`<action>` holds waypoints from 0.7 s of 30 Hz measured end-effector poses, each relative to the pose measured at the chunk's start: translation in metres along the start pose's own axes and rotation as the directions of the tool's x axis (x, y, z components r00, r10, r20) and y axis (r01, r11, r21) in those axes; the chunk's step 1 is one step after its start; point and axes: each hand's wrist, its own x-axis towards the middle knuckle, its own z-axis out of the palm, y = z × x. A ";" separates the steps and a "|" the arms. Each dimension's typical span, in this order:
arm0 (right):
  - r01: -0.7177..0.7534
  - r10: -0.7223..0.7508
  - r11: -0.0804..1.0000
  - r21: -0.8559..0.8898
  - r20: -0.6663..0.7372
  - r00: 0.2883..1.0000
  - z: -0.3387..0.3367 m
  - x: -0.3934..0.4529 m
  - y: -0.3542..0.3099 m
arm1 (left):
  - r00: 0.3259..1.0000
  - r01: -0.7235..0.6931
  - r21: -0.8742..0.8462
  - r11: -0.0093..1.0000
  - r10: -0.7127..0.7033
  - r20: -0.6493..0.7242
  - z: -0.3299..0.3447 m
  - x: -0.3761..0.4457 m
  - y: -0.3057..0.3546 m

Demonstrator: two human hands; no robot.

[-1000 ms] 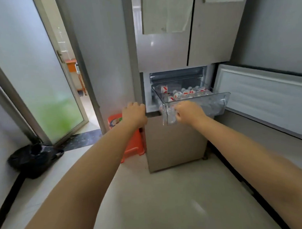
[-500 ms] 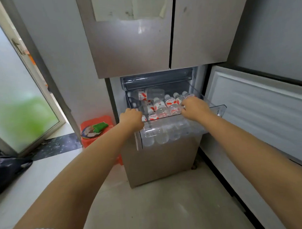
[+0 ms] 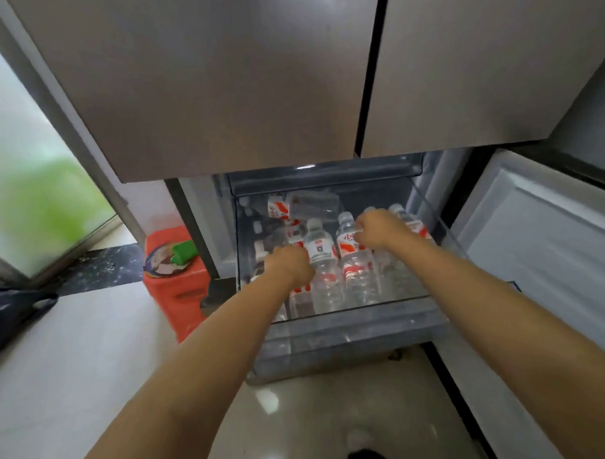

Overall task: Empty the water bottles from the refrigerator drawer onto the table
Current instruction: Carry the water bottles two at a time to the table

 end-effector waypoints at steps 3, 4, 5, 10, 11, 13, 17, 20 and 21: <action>0.031 -0.034 0.999 0.034 0.096 0.995 0.004 0.043 0.009 | 0.994 0.107 -0.140 0.984 -0.105 0.018 0.004 0.025 0.018; 0.037 -0.042 0.998 0.048 0.122 0.992 0.007 0.057 0.011 | 0.987 0.158 -0.210 0.965 -0.156 0.024 0.004 0.035 0.022; 0.044 -0.052 0.997 0.060 0.145 0.988 0.008 0.070 0.012 | 0.978 0.209 -0.283 0.936 -0.208 0.031 0.002 0.044 0.025; -0.001 -0.024 0.992 0.126 0.197 0.980 0.027 0.118 0.012 | 0.931 0.340 -0.568 0.750 -0.353 0.090 -0.003 0.073 0.038; -0.017 -0.014 0.989 0.145 0.211 0.977 0.028 0.122 0.013 | 0.925 0.349 -0.592 0.726 -0.369 0.093 -0.003 0.078 0.041; -0.048 0.003 0.982 0.184 0.238 0.971 0.032 0.131 0.015 | 0.915 0.364 -0.648 0.668 -0.388 0.114 -0.002 0.087 0.044; -0.103 0.007 0.924 0.369 0.252 0.968 0.032 0.131 0.014 | 0.905 0.342 -0.811 0.474 -0.397 0.150 -0.002 0.096 0.045; -0.076 -0.027 0.823 0.563 0.173 0.985 0.017 0.116 0.010 | 0.872 0.308 -0.895 0.322 -0.472 0.130 -0.011 0.086 0.036; -0.064 -0.032 0.798 0.599 0.148 0.988 0.010 0.108 0.011 | 0.866 0.288 -0.912 0.291 -0.486 0.118 -0.016 0.080 0.032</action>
